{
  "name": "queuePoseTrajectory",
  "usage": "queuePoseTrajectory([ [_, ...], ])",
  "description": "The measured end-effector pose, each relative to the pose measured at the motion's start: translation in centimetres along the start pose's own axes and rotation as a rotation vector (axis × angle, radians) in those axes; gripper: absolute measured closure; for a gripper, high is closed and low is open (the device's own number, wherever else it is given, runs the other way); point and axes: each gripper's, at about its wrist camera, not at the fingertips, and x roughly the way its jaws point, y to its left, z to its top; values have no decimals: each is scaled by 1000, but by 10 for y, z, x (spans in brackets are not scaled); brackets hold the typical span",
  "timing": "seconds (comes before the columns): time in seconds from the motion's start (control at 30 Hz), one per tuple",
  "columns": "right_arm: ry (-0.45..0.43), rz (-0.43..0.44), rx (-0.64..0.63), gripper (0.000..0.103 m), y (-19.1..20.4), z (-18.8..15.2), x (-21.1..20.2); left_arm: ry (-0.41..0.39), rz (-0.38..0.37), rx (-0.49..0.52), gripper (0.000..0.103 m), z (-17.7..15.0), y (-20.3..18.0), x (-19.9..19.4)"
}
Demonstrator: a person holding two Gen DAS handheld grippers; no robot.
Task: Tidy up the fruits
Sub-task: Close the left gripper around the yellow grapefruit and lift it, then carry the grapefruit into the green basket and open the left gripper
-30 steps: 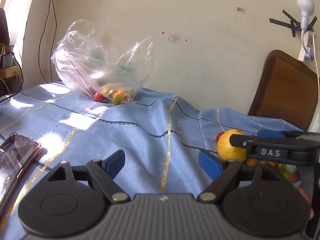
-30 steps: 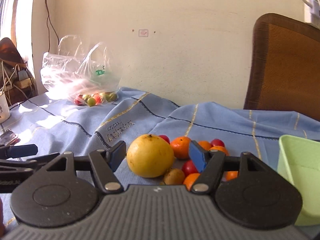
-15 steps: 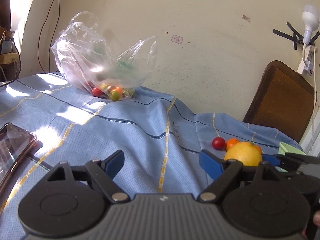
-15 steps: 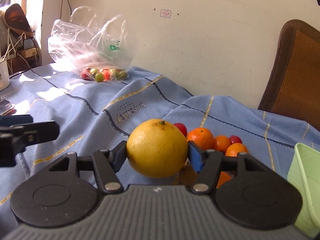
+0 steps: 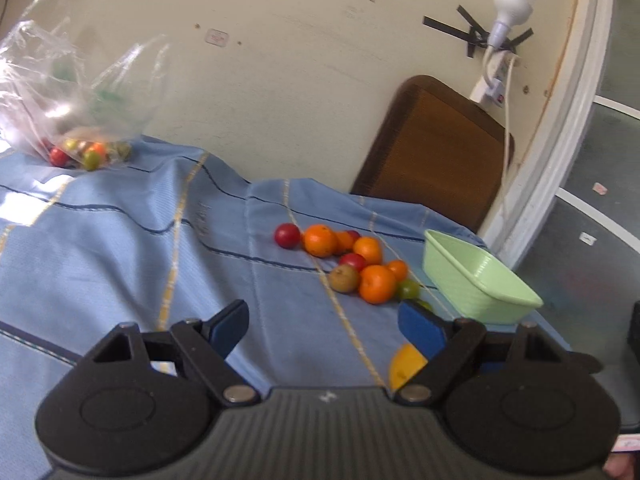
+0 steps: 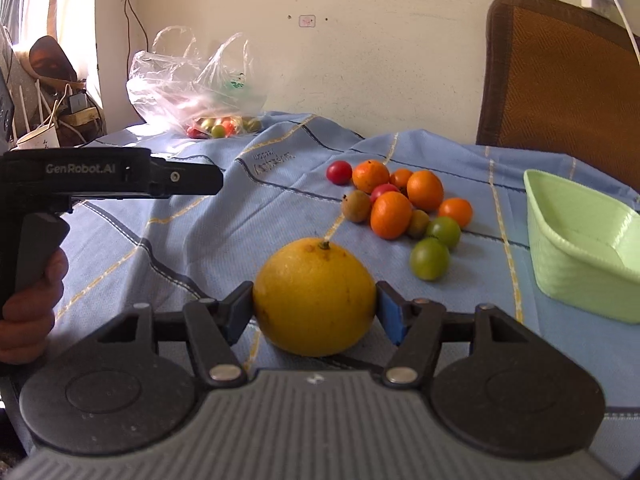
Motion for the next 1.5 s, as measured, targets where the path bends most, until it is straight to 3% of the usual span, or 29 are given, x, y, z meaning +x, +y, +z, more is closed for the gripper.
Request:
queuePoseTrajectory([
  [0.17, -69, -25, -80, 35, 12, -8, -11, 62, -103, 15, 18, -6, -23, 1],
  [0.23, -99, -31, -114, 27, 15, -12, -15, 76, -120, 13, 18, -7, -27, 0],
  [0.67, -106, -19, -94, 25, 3, -25, -15, 131, -97, 9, 18, -10, -32, 1],
  [1.0, -99, 33, -147, 25, 8, -27, -16, 181, -112, 19, 19, -9, -38, 10],
  [1.1, -89, 34, -172, 25, 9, -27, -12, 207, -115, 31, 26, -8, -43, 20],
  [1.17, -84, 28, -184, 25, 7, -26, -8, 236, -102, 57, 39, -11, -49, 31],
  [1.23, -68, 31, -184, 28, 3, -25, -2, 249, -108, 55, 40, -12, -52, 37],
  [1.27, -46, 47, -169, 35, -1, -23, 2, 244, -99, 66, 41, -11, -55, 38],
  [1.33, -55, 58, -121, 37, -8, -21, 1, 230, -94, 107, 41, -4, -67, 39],
  [1.5, -176, -41, -130, 37, -27, -11, -20, 178, -139, 199, 41, 24, -110, 60],
])
